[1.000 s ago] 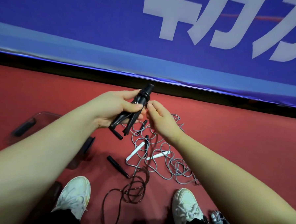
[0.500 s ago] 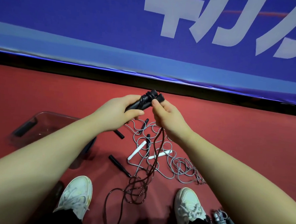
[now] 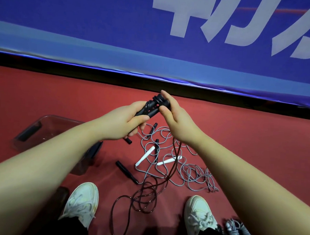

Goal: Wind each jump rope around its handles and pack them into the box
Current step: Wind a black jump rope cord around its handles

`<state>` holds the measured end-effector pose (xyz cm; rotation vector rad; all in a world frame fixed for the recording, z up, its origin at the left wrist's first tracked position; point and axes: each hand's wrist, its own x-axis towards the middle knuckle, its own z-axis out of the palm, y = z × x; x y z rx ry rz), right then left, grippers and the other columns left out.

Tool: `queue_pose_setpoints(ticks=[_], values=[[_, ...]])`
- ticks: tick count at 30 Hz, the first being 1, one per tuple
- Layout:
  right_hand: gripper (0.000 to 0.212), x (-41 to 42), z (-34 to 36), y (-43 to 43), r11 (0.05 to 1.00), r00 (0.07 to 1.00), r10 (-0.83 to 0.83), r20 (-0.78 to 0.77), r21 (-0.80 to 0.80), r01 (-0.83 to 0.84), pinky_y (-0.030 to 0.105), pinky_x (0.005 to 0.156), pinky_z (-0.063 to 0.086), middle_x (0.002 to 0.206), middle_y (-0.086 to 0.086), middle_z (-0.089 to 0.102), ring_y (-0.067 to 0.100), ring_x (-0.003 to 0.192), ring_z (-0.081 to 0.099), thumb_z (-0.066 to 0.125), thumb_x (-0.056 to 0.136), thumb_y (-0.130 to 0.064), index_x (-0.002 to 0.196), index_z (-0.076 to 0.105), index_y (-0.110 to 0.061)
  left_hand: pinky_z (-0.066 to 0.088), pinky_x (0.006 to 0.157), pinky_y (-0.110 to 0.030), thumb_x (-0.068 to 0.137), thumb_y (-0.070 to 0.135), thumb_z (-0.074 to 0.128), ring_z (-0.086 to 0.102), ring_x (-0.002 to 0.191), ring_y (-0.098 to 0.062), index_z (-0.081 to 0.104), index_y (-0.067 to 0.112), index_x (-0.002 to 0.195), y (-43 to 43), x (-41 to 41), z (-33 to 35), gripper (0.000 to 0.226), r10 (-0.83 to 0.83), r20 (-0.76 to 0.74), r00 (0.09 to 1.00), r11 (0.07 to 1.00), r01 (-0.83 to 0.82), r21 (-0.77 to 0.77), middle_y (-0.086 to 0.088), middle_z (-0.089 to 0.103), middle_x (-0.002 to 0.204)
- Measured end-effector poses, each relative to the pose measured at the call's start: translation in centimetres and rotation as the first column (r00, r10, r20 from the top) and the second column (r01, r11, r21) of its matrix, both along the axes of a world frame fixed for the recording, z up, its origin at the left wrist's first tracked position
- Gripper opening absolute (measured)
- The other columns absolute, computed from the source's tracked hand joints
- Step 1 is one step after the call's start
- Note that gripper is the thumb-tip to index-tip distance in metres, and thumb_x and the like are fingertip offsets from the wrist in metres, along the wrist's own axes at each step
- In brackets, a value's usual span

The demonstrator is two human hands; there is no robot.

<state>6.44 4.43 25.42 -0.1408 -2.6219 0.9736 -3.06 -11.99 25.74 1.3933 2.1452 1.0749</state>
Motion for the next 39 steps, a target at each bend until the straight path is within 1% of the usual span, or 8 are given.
queue_pose_setpoints(ticks=[9, 16, 19, 22, 25, 29, 36, 39], values=[[0.041, 0.2, 0.1, 0.8, 0.994, 0.999, 0.052, -0.013, -0.097, -0.053, 0.031, 0.098, 0.04, 0.119, -0.005, 0.051, 0.012, 0.107, 0.053, 0.036, 0.102, -0.022, 0.142, 0.034, -0.018, 0.051, 0.06, -0.026, 0.098, 0.013, 0.047, 0.058, 0.061, -0.009, 0.049, 0.03, 0.12, 0.8, 0.5, 0.6, 0.029, 0.083, 0.091, 0.992, 0.996, -0.086, 0.028, 0.002, 0.065, 0.084], [0.043, -0.2, 0.0, 1.1, 0.995, 0.995, 0.095, 0.025, -0.041, -0.094, 0.041, 0.106, 0.039, 0.131, 0.002, 0.053, 0.016, 0.118, 0.054, 0.038, 0.101, -0.023, 0.144, 0.033, -0.02, 0.049, 0.093, -0.055, 0.085, 0.005, 0.065, 0.069, 0.092, -0.031, 0.066, 0.011, 0.104, 0.1, 0.3, 1.0, 0.02, 0.126, 0.323, 0.938, 0.992, -0.111, -0.064, -0.014, 0.073, 0.096], [0.043, -0.6, -0.3, 0.7, 0.965, 0.998, 0.052, -0.034, -0.256, -0.059, 0.022, 0.086, 0.044, 0.095, -0.013, 0.055, -0.009, 0.079, 0.054, 0.042, 0.1, -0.022, 0.143, 0.035, -0.018, 0.057, 0.08, -0.037, 0.085, 0.0, 0.064, 0.068, 0.07, -0.015, 0.066, 0.009, 0.099, 0.7, 0.5, 0.7, 0.017, 0.15, 0.354, 0.923, 0.986, -0.165, 0.013, -0.007, 0.072, 0.079], [0.016, -1.2, -0.1, 0.4, 0.879, 0.997, 0.004, -0.081, -0.475, -0.042, 0.021, 0.058, 0.034, 0.069, -0.009, 0.047, 0.003, 0.055, 0.04, 0.046, 0.098, -0.023, 0.109, 0.059, -0.022, 0.056, 0.063, -0.022, 0.085, -0.004, 0.063, 0.065, 0.061, -0.009, 0.066, 0.013, 0.093, 1.3, 0.5, 0.8, 0.02, 0.192, 0.435, 0.88, 0.963, -0.254, 0.089, -0.004, 0.07, 0.074], [0.02, -1.4, -0.2, 0.4, 0.94, 1.0, 0.014, 0.005, -0.34, -0.011, 0.023, 0.055, 0.033, 0.064, -0.007, 0.045, 0.005, 0.052, 0.039, 0.046, 0.098, -0.023, 0.084, 0.058, -0.018, 0.056, 0.066, -0.023, 0.084, -0.004, 0.064, 0.064, 0.063, -0.011, 0.067, 0.013, 0.096, 1.6, 0.4, 0.4, 0.021, 0.231, 0.455, 0.86, 0.944, -0.312, 0.11, -0.008, 0.069, 0.079], [0.027, -0.7, -0.9, 0.7, 0.967, 0.982, 0.023, 0.186, -0.253, 0.025, 0.014, 0.049, 0.033, 0.067, -0.009, 0.05, 0.0, 0.046, 0.039, 0.039, 0.101, -0.014, 0.123, 0.054, -0.017, 0.054, 0.081, -0.038, 0.084, -0.002, 0.066, 0.063, 0.068, -0.018, 0.067, 0.013, 0.089, 1.7, 0.0, 0.1, 0.016, 0.302, 0.476, 0.826, 0.908, -0.401, 0.119, -0.009, 0.068, 0.076], [0.029, -0.7, 0.1, -1.1, 0.968, 0.941, -0.219, 0.257, 0.176, 0.177, 0.033, 0.07, 0.044, 0.099, 0.011, 0.06, 0.03, 0.086, 0.058, 0.037, 0.1, -0.02, 0.126, 0.04, -0.009, 0.033, 0.063, -0.028, 0.086, 0.017, 0.066, 0.057, 0.081, -0.021, 0.068, 0.022, 0.107, 2.2, 0.4, 0.2, 0.022, 0.469, -0.133, 0.873, 0.882, -0.471, 0.018, 0.003, 0.062, 0.08], [0.031, -1.2, -0.8, -1.1, 0.92, 0.933, -0.29, 0.213, 0.329, 0.211, 0.036, 0.071, 0.041, 0.108, 0.014, 0.062, 0.035, 0.097, 0.057, 0.036, 0.099, -0.013, 0.129, 0.044, -0.012, 0.054, 0.076, -0.035, 0.087, 0.006, 0.064, 0.066, 0.076, -0.024, 0.067, 0.012, 0.093, 2.6, 0.4, 0.6, 0.01, 0.442, 0.269, 0.856, 0.871, -0.481, 0.1, -0.011, 0.069, 0.085]])
